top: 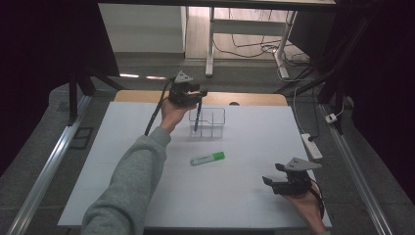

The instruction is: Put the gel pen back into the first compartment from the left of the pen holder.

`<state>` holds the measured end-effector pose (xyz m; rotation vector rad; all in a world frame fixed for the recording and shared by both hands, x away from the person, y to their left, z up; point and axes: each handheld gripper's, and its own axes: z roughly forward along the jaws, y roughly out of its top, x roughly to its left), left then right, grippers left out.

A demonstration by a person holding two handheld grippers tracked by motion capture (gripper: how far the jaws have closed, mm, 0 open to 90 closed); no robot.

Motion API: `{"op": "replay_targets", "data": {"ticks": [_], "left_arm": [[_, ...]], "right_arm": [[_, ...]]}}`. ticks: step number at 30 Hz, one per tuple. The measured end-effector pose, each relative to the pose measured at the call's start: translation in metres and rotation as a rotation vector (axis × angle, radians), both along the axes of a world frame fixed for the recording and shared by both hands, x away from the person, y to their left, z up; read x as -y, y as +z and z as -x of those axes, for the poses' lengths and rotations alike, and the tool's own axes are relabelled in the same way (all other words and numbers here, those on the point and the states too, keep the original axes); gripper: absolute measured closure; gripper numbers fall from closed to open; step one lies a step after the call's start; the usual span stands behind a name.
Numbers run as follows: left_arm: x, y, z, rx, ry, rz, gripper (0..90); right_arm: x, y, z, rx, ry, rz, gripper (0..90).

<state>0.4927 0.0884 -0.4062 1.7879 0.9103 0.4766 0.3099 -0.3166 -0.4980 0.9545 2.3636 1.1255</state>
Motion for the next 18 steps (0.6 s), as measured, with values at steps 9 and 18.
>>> {"op": "replay_targets", "data": {"ticks": [9,18], "left_arm": [[-0.010,0.004,0.011,-0.019,-0.048,-0.009,44.9],[-0.019,0.005,0.025,-0.016,-0.066,-0.002,43.7]], "right_arm": [[-0.001,0.000,0.000,0.005,0.003,-0.003,24.7],[-0.001,0.001,0.001,0.010,0.002,0.001,24.7]]}}
